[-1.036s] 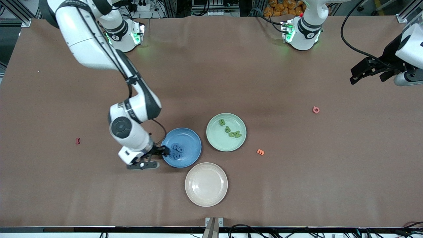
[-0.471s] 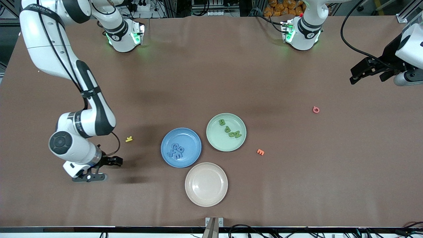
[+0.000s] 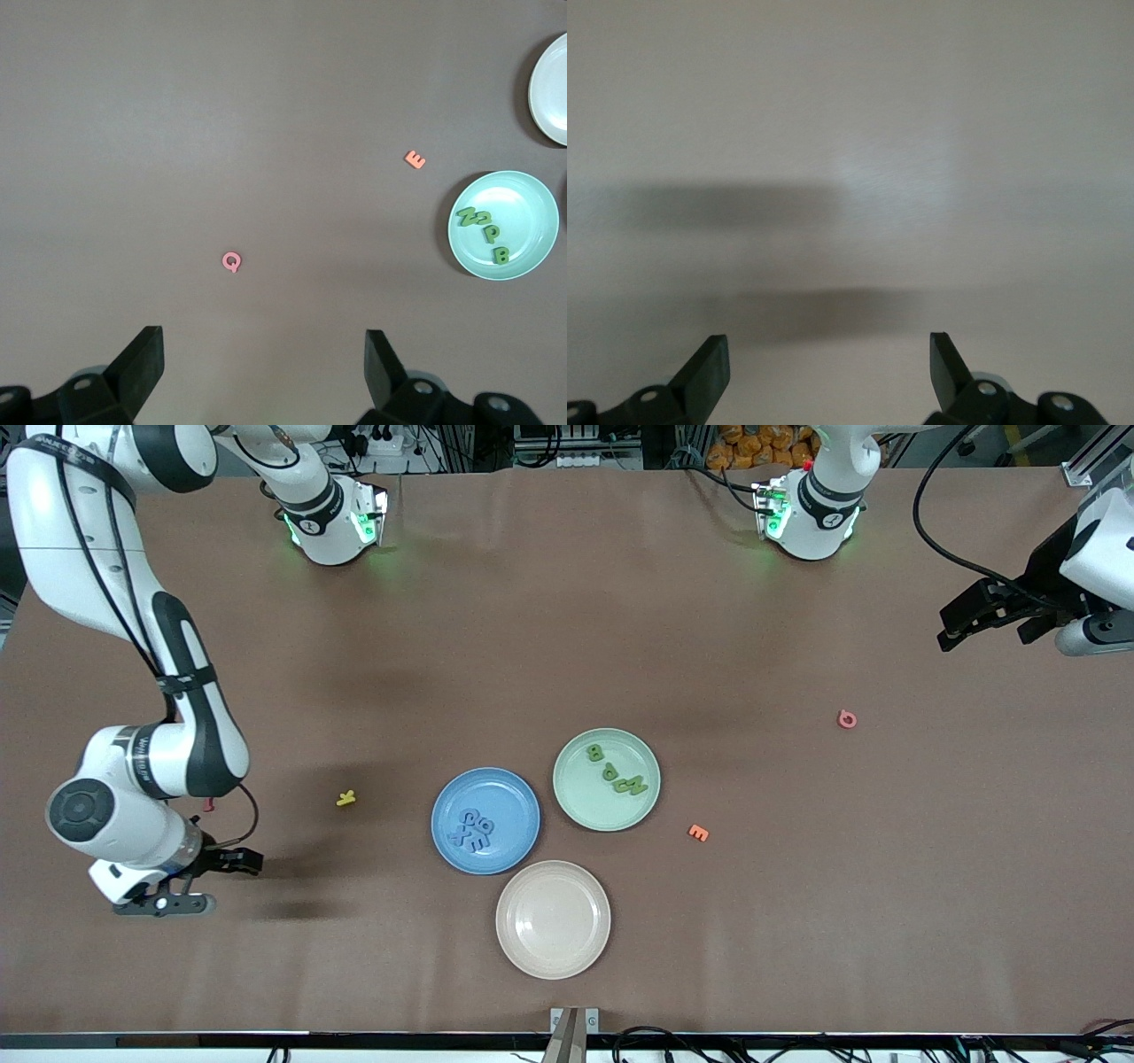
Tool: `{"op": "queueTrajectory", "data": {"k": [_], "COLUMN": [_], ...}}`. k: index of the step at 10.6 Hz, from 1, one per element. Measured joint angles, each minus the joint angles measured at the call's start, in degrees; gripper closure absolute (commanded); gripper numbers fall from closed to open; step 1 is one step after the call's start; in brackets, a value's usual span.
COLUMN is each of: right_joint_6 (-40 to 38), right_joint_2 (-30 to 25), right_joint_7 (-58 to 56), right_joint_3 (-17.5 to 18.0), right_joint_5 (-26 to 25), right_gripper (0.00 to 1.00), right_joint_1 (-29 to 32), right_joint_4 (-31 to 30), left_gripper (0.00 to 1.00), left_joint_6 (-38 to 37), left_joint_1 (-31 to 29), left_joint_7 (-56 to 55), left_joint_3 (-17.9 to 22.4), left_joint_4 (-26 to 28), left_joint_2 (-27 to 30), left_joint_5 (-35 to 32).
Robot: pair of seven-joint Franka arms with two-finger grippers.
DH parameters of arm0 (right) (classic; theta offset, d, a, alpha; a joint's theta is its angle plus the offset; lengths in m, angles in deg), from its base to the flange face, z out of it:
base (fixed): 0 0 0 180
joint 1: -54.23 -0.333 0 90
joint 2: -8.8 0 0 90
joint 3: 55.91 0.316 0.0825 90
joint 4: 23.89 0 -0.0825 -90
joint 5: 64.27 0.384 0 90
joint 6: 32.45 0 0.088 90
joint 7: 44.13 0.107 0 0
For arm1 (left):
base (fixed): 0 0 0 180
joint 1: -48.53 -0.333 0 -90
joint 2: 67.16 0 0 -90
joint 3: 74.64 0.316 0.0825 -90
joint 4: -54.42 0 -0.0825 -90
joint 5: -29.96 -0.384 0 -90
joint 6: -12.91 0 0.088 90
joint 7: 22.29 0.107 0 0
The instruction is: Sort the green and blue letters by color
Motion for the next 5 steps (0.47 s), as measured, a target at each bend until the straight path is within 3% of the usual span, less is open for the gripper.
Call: {"op": "queueTrajectory", "data": {"k": [2,5], "right_joint_6": [-6.2,-19.2], "right_joint_2": [-3.4,-12.8], "right_joint_7": [-0.2,-0.2], "right_joint_3": [0.1,1.0], "right_joint_5": [0.0,0.0], "right_gripper": [0.00,0.00], "right_joint_1": [0.5,0.2], "right_joint_4": [1.1,1.8], "left_gripper": [0.00,0.00], "left_joint_6": [0.0,0.0], "left_joint_1": [0.0,0.0], "left_joint_7": [0.0,0.0], "left_joint_3": [0.0,0.0], "left_joint_4": [-0.1,-0.2], "left_joint_2": [0.0,-0.1], "left_joint_5": [0.0,0.0]}}
